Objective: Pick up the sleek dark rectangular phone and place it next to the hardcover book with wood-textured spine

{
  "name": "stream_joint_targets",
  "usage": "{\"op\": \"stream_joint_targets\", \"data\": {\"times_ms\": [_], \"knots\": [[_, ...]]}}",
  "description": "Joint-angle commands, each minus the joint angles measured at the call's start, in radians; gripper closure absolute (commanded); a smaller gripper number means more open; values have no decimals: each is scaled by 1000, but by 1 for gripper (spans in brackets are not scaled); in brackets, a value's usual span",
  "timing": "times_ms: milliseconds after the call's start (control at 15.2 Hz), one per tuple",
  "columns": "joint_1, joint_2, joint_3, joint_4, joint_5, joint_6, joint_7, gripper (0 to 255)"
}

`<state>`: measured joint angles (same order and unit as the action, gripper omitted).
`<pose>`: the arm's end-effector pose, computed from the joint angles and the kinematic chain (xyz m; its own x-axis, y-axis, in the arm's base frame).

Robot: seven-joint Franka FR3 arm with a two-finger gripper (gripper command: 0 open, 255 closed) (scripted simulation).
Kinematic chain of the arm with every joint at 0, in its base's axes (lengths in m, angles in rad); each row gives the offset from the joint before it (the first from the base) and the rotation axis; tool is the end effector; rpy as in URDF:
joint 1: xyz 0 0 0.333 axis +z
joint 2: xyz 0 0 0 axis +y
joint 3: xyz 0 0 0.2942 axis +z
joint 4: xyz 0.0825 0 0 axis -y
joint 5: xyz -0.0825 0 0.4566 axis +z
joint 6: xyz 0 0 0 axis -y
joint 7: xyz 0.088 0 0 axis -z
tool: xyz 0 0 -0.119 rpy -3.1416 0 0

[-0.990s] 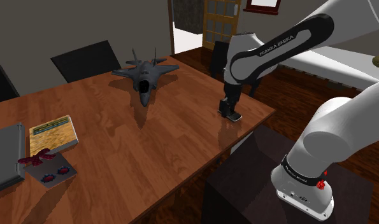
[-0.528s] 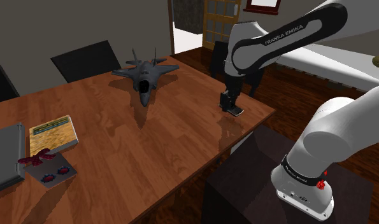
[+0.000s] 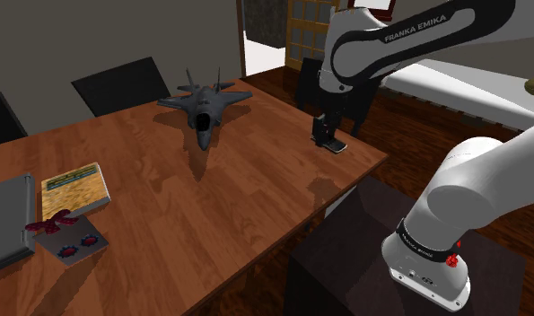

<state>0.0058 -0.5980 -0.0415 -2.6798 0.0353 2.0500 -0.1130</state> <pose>0.4252 -0.0102 0.3494 0.9973 0.0688 -0.0265 0.0672 -0.9961 -0.0575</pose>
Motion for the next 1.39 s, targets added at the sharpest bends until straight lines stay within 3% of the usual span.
{"op": "stream_joint_targets", "data": {"times_ms": [0, 726, 1320], "knots": [[1, -11, 2, 15, 1, -27, 4, 255], [126, 212, 203, 193, 106, 37, 256, 255], [184, 456, 338, 434, 87, 55, 466, 255]]}}
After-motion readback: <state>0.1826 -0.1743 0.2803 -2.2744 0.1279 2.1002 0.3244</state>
